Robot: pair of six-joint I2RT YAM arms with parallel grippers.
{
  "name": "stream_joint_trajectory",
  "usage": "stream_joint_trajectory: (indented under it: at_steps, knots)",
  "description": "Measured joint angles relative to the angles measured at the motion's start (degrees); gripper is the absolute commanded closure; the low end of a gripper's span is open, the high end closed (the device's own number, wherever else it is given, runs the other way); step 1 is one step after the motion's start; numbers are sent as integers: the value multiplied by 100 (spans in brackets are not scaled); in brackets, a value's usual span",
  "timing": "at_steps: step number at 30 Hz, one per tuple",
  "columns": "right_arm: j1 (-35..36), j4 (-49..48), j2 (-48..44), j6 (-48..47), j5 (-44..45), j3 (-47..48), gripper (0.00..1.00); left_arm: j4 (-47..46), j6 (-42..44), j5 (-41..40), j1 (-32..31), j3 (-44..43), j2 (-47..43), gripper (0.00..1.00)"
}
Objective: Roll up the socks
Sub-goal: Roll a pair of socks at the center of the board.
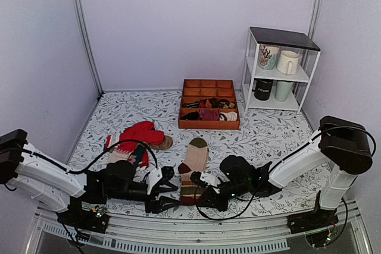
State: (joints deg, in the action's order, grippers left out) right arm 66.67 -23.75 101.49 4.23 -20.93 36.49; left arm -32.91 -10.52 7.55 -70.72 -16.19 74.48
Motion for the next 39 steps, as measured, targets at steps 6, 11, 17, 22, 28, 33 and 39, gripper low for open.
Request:
stream_joint_trajectory:
  at_steps: [6, 11, 17, 22, 28, 33, 39]
  knots:
    - [-411, 105, 326, 898, -1097, 219, 94, -256, 713, -236, -52, 164, -385, 46]
    - [-634, 369, 511, 1296, -1707, 444, 94, -575, 1080, -186, -55, 184, 459, 48]
    - [-708, 632, 678, 1429, -2109, 649, 94, -872, 1386, -46, -55, 35, 1257, 55]
    - [-710, 730, 754, 1469, -2295, 728, 94, -1016, 1523, 61, -55, -293, 1620, 59]
    - [-717, 748, 785, 1469, -2393, 739, 93, -1132, 1554, 227, -52, -402, 1884, 69]
    - [-752, 745, 826, 1467, -2500, 750, 94, -1145, 1493, 374, -52, -404, 2092, 73]
    - [-780, 752, 855, 1467, -2614, 758, 93, -1263, 1346, 398, -52, -400, 2194, 91]
